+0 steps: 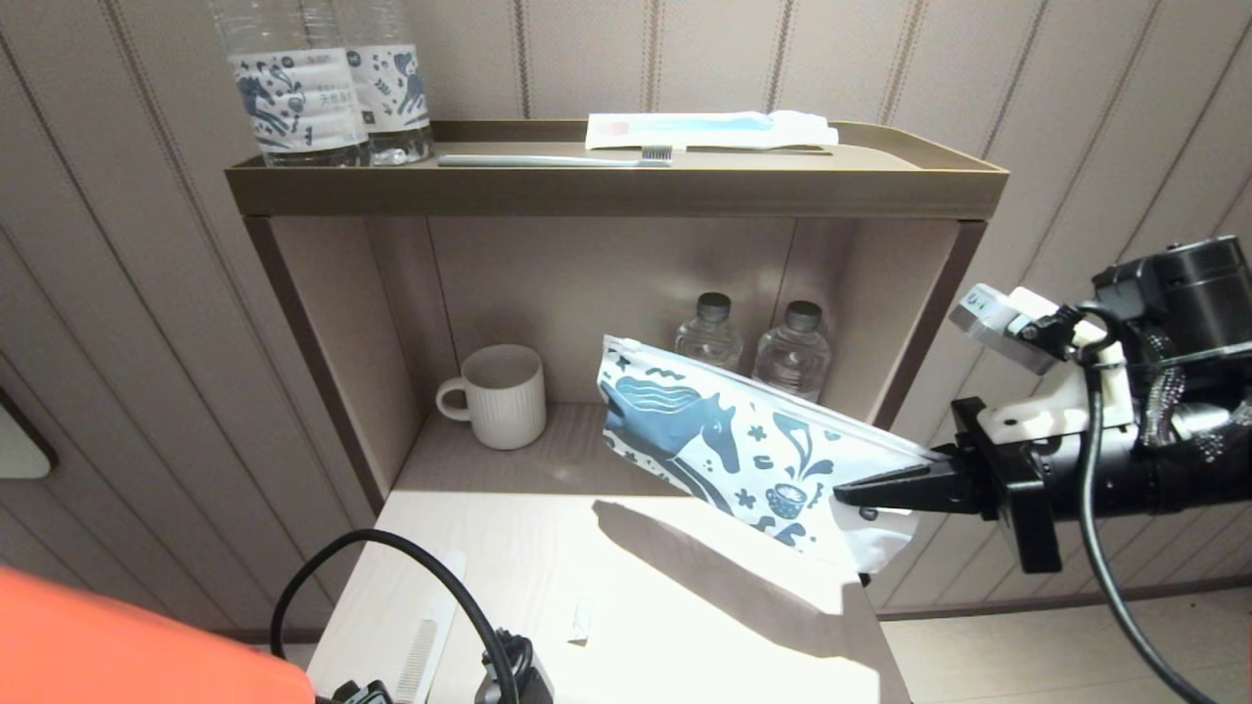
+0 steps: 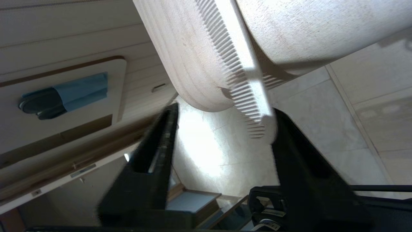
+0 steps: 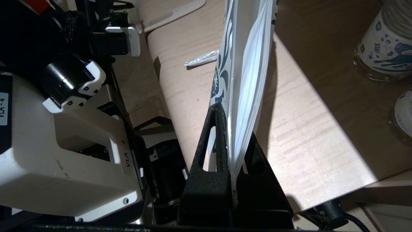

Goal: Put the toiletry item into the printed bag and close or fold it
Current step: Pick up the comb

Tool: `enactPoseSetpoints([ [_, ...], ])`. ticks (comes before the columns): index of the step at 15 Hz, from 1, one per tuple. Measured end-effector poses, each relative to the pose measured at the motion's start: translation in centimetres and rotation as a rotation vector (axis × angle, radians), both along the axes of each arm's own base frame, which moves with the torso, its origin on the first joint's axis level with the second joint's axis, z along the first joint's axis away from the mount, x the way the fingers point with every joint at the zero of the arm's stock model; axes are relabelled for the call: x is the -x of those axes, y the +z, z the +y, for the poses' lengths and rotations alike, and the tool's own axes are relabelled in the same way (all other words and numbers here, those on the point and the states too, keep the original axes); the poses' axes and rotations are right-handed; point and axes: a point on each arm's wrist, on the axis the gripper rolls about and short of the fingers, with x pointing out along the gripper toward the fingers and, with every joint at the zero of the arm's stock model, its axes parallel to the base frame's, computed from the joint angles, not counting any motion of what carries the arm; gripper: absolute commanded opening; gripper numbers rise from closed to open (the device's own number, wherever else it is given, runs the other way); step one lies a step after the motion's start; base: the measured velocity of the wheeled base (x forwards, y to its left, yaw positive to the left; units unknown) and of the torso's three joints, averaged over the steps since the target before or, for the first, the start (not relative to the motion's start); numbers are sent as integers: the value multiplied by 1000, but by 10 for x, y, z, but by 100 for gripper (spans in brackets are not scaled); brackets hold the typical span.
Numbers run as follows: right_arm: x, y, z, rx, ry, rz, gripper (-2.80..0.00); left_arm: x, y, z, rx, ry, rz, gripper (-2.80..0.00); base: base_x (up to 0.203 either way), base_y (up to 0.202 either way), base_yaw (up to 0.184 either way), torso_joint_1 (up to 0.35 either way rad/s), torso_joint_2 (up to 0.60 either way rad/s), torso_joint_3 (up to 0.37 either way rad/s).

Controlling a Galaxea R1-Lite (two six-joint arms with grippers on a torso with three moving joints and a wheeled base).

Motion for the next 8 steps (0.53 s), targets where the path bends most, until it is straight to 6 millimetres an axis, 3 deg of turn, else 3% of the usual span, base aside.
enactPoseSetpoints([
  [8, -1, 0, 0, 0, 0, 1, -280, 0, -2, -2, 7, 1, 1, -280, 0, 0, 0, 0, 0, 0],
])
